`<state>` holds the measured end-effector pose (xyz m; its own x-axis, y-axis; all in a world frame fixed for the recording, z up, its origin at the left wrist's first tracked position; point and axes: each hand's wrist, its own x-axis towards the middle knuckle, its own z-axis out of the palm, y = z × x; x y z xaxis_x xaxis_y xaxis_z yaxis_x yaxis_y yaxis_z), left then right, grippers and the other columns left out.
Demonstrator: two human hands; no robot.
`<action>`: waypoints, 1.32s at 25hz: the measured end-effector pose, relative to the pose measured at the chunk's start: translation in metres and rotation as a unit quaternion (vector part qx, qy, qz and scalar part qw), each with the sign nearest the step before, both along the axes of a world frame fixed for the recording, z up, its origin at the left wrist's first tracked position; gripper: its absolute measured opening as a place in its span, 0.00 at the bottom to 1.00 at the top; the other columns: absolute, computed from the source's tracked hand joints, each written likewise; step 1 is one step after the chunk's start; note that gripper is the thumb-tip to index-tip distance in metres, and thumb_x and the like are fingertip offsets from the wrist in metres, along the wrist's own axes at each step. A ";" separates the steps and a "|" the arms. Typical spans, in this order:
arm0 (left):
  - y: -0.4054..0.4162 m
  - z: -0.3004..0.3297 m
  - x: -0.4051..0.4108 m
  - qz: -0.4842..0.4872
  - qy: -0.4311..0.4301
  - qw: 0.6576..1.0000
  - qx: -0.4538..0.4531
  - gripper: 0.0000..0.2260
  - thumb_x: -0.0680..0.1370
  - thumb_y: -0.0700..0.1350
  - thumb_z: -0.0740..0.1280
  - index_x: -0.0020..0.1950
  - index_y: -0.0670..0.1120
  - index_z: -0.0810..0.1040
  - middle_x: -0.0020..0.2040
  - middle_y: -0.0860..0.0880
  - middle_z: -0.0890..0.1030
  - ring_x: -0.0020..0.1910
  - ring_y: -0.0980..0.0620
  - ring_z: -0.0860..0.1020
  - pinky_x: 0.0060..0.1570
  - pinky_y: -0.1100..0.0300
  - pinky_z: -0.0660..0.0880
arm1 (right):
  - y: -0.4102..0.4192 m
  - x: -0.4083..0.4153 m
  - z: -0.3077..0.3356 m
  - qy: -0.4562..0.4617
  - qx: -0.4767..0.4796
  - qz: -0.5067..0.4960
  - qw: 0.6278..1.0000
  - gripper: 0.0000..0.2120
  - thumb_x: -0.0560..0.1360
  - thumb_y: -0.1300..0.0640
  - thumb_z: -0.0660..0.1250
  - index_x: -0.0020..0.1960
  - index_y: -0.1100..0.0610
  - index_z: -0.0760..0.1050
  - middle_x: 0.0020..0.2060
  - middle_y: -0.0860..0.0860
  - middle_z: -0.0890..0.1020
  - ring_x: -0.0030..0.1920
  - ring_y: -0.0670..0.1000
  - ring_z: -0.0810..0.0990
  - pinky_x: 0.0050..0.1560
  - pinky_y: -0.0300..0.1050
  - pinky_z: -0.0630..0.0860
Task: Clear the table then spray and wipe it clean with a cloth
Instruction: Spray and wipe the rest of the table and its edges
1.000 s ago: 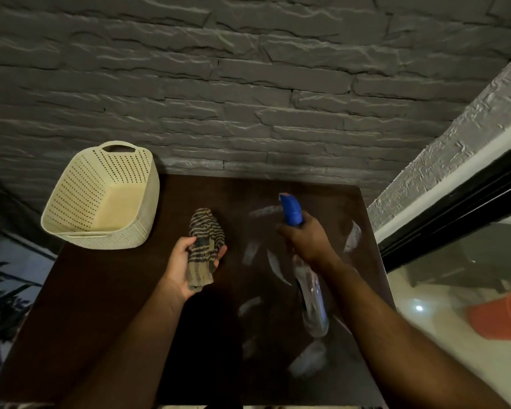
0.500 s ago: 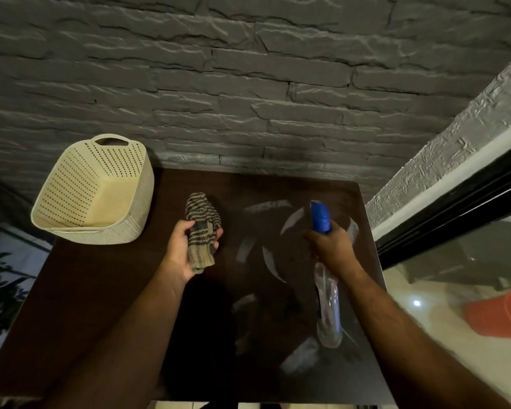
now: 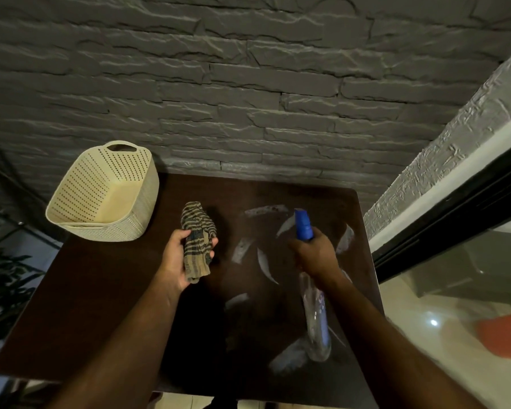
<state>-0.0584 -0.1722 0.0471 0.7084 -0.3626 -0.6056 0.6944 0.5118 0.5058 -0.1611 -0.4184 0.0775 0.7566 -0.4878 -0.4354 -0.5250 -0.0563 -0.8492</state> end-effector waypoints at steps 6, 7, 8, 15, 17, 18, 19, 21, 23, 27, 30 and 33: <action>-0.006 -0.003 -0.004 -0.005 -0.005 1.000 0.017 0.18 0.78 0.50 0.56 0.57 0.39 0.76 0.46 0.40 0.82 0.41 0.47 0.82 0.31 0.60 0.78 | -0.012 0.000 0.007 0.013 0.008 0.040 0.999 0.11 0.73 0.58 0.70 0.50 0.48 0.71 0.43 0.56 0.81 0.37 0.53 0.80 0.40 0.49 0.81; -0.007 -0.004 -0.003 -0.007 -0.005 1.000 0.022 0.18 0.78 0.50 0.56 0.57 0.39 0.76 0.46 0.39 0.83 0.41 0.46 0.82 0.31 0.60 0.78 | -0.009 0.005 0.008 0.005 0.007 0.046 0.999 0.11 0.73 0.58 0.70 0.50 0.48 0.71 0.44 0.57 0.81 0.38 0.53 0.80 0.41 0.50 0.81; -0.008 -0.004 -0.001 -0.008 -0.005 1.000 0.027 0.18 0.78 0.50 0.57 0.57 0.39 0.76 0.47 0.39 0.83 0.42 0.46 0.82 0.32 0.60 0.78 | -0.007 0.011 0.010 -0.005 0.008 0.042 0.999 0.11 0.73 0.58 0.71 0.52 0.49 0.72 0.45 0.57 0.81 0.38 0.53 0.80 0.41 0.50 0.81; -0.004 -0.010 0.024 -0.014 -0.017 0.999 0.039 0.18 0.78 0.51 0.56 0.57 0.39 0.76 0.44 0.40 0.83 0.40 0.46 0.82 0.31 0.59 0.78 | -0.026 0.035 0.013 -0.018 0.007 -0.003 1.000 0.12 0.73 0.58 0.70 0.54 0.52 0.72 0.43 0.56 0.80 0.37 0.52 0.79 0.41 0.50 0.80; -0.003 -0.016 0.035 -0.023 -0.025 0.998 0.059 0.19 0.79 0.53 0.56 0.58 0.40 0.75 0.44 0.40 0.83 0.41 0.46 0.81 0.32 0.58 0.78 | -0.025 0.038 0.006 0.011 0.004 0.014 1.000 0.10 0.73 0.58 0.70 0.52 0.50 0.73 0.43 0.55 0.81 0.37 0.52 0.80 0.43 0.51 0.81; -0.004 -0.021 0.042 -0.031 -0.030 0.996 0.075 0.20 0.79 0.55 0.56 0.58 0.41 0.76 0.45 0.40 0.83 0.41 0.46 0.80 0.33 0.57 0.78 | -0.021 0.040 0.003 0.024 0.014 0.030 0.999 0.10 0.73 0.58 0.70 0.51 0.49 0.73 0.42 0.54 0.81 0.37 0.51 0.80 0.41 0.49 0.81; -0.006 -0.026 0.052 -0.036 -0.037 0.994 0.100 0.21 0.80 0.58 0.56 0.59 0.43 0.76 0.46 0.39 0.82 0.42 0.45 0.80 0.34 0.56 0.78 | -0.017 0.045 0.000 0.034 0.030 0.048 0.998 0.10 0.74 0.58 0.70 0.51 0.49 0.73 0.42 0.54 0.82 0.36 0.50 0.80 0.40 0.46 0.79; -0.013 -0.042 0.082 -0.040 -0.073 0.980 0.183 0.21 0.80 0.60 0.56 0.60 0.45 0.76 0.50 0.39 0.82 0.42 0.45 0.80 0.38 0.53 0.79 | -0.011 0.060 -0.005 0.048 0.060 0.069 0.995 0.11 0.74 0.58 0.70 0.55 0.52 0.73 0.42 0.53 0.82 0.35 0.47 0.81 0.36 0.41 0.78; -0.022 -0.061 0.121 -0.029 -0.136 0.954 0.266 0.16 0.81 0.55 0.58 0.61 0.47 0.76 0.54 0.39 0.81 0.45 0.45 0.81 0.44 0.50 0.78 | -0.012 0.079 -0.009 0.050 0.068 0.081 0.993 0.07 0.75 0.58 0.70 0.51 0.54 0.73 0.37 0.51 0.80 0.28 0.42 0.80 0.30 0.36 0.76; -0.044 -0.092 0.181 -0.020 -0.223 0.894 0.388 0.12 0.81 0.51 0.61 0.60 0.50 0.77 0.55 0.45 0.82 0.50 0.50 0.81 0.55 0.51 0.77 | -0.016 0.087 -0.016 0.046 0.054 0.117 0.991 0.07 0.74 0.56 0.71 0.48 0.52 0.73 0.33 0.50 0.79 0.29 0.45 0.78 0.34 0.42 0.77; -0.069 -0.124 0.207 -0.134 -0.380 0.721 0.563 0.15 0.81 0.53 0.60 0.66 0.53 0.75 0.57 0.49 0.78 0.58 0.48 0.77 0.58 0.56 0.72 | -0.022 0.081 -0.026 0.023 0.057 0.074 0.995 0.10 0.72 0.55 0.72 0.48 0.58 0.74 0.30 0.52 0.78 0.30 0.51 0.77 0.37 0.49 0.79; -0.114 -0.149 0.216 -0.228 -0.466 0.554 0.651 0.20 0.81 0.52 0.57 0.73 0.52 0.66 0.68 0.45 0.72 0.68 0.44 0.67 0.67 0.50 0.64 | -0.021 0.085 -0.037 0.020 0.082 0.051 0.995 0.18 0.69 0.51 0.72 0.50 0.62 0.74 0.30 0.52 0.77 0.31 0.53 0.76 0.39 0.51 0.77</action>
